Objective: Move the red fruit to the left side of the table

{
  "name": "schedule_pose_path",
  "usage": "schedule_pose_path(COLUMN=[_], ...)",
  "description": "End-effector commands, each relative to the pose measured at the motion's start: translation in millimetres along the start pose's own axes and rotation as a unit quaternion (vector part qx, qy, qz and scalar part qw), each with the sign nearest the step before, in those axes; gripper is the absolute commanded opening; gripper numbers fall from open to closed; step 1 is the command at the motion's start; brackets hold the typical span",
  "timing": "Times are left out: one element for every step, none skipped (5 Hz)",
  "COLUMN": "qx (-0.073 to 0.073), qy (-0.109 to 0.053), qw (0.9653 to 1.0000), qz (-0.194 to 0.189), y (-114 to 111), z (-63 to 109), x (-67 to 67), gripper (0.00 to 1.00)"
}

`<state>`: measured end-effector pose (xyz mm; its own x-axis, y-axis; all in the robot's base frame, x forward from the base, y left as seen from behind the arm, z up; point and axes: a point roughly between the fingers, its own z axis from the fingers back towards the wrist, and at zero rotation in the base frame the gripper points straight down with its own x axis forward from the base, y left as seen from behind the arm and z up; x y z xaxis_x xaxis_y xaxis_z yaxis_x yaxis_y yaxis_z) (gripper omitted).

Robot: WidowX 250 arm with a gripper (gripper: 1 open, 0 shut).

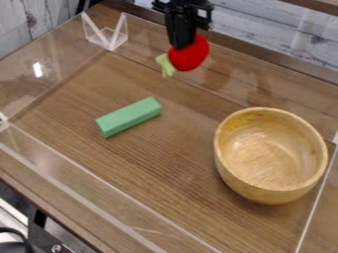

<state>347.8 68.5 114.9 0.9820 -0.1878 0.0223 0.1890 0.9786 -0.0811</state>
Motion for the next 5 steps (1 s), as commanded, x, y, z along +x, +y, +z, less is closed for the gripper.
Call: schedule_pose_path(qx=[0.013,0.008,0.004,-0.002,-0.006], qy=[-0.031,-0.021,-0.013,-0.005,0.001], qw=[0.9993,0.9991,0.9987,0.9969,0.9947], qz=[-0.018,-0.035,-0.048,-0.079,-0.103], y=[-5.3,-5.3,-3.8,-9.8,-13.1], z=[22.5,17.7,14.5,-7.4,-27.0], x=[-1.8,-2.0,-2.3,4.0,11.0], gripper=[0.0,0.0,0.0,0.0,0.0])
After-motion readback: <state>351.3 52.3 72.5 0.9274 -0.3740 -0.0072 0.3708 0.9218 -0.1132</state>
